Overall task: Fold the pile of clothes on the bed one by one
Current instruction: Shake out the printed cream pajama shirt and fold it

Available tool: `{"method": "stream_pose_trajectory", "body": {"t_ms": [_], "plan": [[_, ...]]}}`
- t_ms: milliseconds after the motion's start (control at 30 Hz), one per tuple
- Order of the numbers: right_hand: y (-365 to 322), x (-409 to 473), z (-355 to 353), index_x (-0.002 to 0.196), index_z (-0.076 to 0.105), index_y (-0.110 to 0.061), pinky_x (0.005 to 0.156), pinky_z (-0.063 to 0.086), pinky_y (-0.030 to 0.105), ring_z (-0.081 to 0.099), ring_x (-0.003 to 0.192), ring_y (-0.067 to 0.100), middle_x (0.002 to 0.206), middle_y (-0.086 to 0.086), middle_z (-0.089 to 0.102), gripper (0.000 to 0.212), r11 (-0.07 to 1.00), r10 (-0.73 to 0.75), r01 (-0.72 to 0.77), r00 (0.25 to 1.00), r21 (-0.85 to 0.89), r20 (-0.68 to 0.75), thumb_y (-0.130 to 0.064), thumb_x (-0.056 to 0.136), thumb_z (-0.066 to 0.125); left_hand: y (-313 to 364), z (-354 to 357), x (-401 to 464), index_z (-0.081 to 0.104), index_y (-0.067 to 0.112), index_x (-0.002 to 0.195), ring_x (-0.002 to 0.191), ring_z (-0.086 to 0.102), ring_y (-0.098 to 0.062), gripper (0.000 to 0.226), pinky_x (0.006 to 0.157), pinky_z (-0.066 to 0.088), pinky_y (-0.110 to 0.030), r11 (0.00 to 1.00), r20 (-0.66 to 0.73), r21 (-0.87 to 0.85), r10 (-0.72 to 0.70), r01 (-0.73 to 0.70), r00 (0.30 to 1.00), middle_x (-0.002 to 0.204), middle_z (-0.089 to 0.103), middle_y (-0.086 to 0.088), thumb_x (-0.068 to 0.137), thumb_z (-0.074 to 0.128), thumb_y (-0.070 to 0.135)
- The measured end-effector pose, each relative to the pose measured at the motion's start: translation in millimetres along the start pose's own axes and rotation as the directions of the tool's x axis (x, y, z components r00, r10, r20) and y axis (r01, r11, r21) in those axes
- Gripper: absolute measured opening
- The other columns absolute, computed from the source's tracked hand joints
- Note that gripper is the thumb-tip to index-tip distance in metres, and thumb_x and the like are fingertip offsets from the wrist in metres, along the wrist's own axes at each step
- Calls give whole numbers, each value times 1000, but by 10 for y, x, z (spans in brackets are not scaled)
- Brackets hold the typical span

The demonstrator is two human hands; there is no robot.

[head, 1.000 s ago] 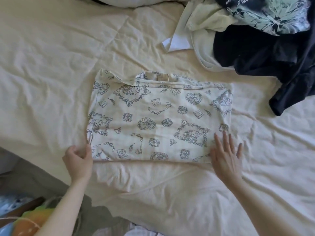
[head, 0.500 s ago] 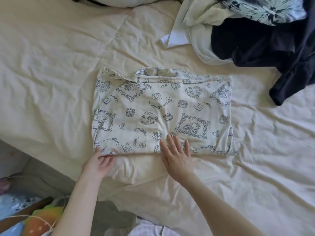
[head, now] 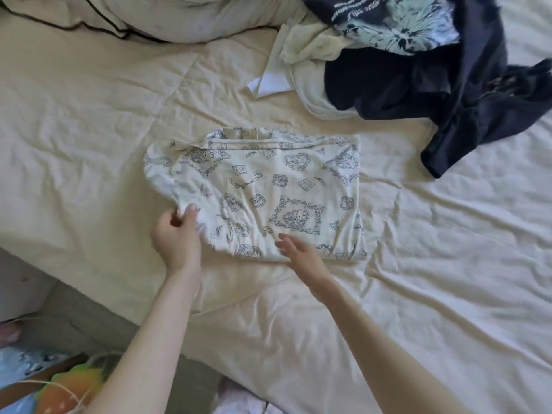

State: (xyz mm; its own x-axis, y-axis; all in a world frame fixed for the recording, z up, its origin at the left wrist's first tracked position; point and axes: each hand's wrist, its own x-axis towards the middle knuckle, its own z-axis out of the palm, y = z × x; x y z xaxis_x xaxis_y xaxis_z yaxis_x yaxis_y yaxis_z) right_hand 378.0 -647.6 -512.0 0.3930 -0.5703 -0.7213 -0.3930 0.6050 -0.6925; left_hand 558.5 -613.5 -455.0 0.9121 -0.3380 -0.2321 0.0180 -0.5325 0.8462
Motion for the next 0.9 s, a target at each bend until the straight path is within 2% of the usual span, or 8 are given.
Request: {"method": "stream_pose_trajectory", "body": {"t_ms": [100, 200, 300, 400, 533, 667, 767, 900], "plan": [[-84, -153, -469, 104, 61, -17, 87, 50, 33, 63, 97, 17, 114, 5, 65, 21, 862, 59, -6, 994, 507, -88, -28, 100, 44, 270, 612, -517, 56, 6, 74, 59, 43, -9, 16, 59, 32, -19, 905, 216, 112, 381, -410, 899, 66, 47, 1, 85, 67, 10], [-48, -224, -950, 102, 60, -17, 80, 52, 31, 64, 93, 17, 102, 3, 67, 25, 737, 54, 104, 976, 668, -212, -32, 100, 40, 130, 1170, -1093, 66, -2, 89, 75, 55, -24, 8, 71, 41, -29, 765, 487, 94, 523, -638, 699, 88, 59, -10, 84, 65, 4], [88, -219, -1198, 97, 66, -21, 72, 52, 25, 65, 80, 10, 88, -3, 70, 28, 826, 34, 100, 973, 554, -227, -37, 99, 42, -321, 1428, -1440, 66, 5, 110, 107, 54, -32, 23, 92, 37, -33, 603, 795, 122, 416, -788, 441, 111, 60, -12, 92, 52, 7], [248, -99, -1227, 108, 64, -5, 76, 51, 33, 60, 80, 16, 88, 7, 63, 28, 951, 73, 28, 947, 308, -312, -28, 94, 56, -604, 1347, -1401, 61, 8, 119, 133, 39, -28, 31, 111, 24, -40, 435, 889, 168, 320, -884, 327, 128, 56, -8, 90, 52, 2], [269, 104, -1190, 98, 63, -8, 67, 44, 32, 55, 76, 19, 78, 3, 58, 15, 999, -44, 30, 893, -39, -449, -16, 85, 63, -685, 994, -1042, 64, 5, 115, 120, 52, -41, 53, 97, 38, -60, 259, 820, 338, 392, -905, 418, 123, 59, -18, 65, 77, -2], [277, 178, -1224, 78, 59, -4, 64, 44, 36, 51, 73, 22, 71, 6, 51, 5, 980, 118, -26, 876, 200, -467, -5, 81, 61, -718, 749, -704, 61, 6, 120, 125, 45, -42, 58, 97, 43, -53, 265, 785, 462, 321, -846, 530, 133, 49, -23, 65, 75, -5], [394, 66, -1242, 67, 54, -10, 66, 48, 43, 54, 70, 24, 69, 7, 54, 19, 971, 154, -58, 895, 233, -419, -7, 82, 66, -758, 658, -596, 67, 0, 96, 102, 62, -40, 50, 74, 57, -47, 229, 788, 397, 412, -889, 458, 106, 63, -22, 50, 74, -19], [581, 23, -1187, 60, 52, -12, 55, 37, 25, 45, 58, 14, 61, 3, 50, 25, 998, 58, -44, 856, 40, -513, -8, 81, 66, -881, 549, -550, 68, -2, 102, 106, 62, -40, 52, 80, 56, -47, 125, 826, 347, 429, -929, 366, 110, 64, -22, 52, 76, -15]]}}
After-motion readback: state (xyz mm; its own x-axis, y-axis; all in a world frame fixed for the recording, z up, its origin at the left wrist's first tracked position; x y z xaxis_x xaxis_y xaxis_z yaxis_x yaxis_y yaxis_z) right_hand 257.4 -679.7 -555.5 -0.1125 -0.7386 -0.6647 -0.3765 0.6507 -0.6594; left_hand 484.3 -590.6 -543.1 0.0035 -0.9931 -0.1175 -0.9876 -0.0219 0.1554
